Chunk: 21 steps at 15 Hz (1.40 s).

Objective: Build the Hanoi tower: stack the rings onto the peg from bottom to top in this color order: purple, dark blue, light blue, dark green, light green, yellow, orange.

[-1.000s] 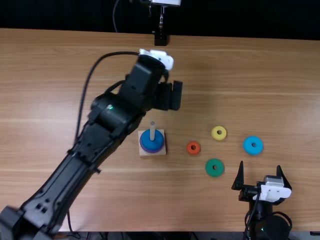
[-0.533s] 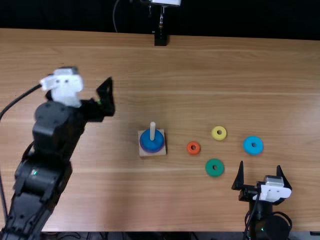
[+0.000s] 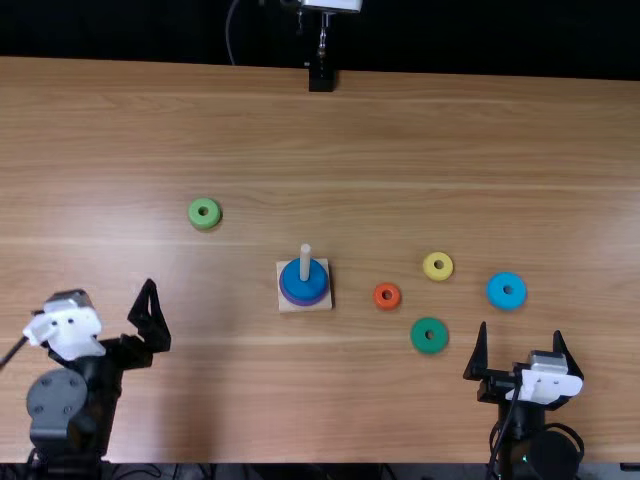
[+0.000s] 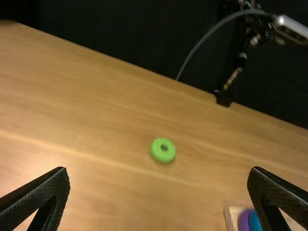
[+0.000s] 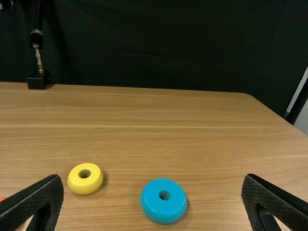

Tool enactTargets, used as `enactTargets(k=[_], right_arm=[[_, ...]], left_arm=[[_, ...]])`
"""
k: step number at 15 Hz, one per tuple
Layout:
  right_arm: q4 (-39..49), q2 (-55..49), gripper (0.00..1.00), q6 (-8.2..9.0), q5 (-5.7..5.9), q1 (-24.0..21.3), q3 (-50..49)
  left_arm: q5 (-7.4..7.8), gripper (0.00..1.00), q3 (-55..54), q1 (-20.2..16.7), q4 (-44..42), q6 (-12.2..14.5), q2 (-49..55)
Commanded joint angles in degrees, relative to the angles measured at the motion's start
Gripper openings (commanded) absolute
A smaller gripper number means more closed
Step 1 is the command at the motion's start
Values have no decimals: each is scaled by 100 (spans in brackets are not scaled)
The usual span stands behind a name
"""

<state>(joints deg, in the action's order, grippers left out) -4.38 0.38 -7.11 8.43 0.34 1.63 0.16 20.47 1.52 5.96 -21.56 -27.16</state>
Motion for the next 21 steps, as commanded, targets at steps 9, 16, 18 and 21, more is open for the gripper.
enactTargets(k=[9, 16, 18, 21], right_arm=[[-85, -38, 100, 58, 33, -43, -57], [-85, -38, 100, 58, 33, -43, -57], [-85, -38, 100, 58, 33, -43, -57], [-85, -38, 100, 58, 33, -43, -57]], left_arm=[[89, 100, -1757, 182, 58, 1555, 2144], [57, 100, -2047, 305, -5, 1555, 2716], [57, 100, -2047, 305, -5, 1555, 2716], [57, 100, -2047, 305, -5, 1555, 2716]])
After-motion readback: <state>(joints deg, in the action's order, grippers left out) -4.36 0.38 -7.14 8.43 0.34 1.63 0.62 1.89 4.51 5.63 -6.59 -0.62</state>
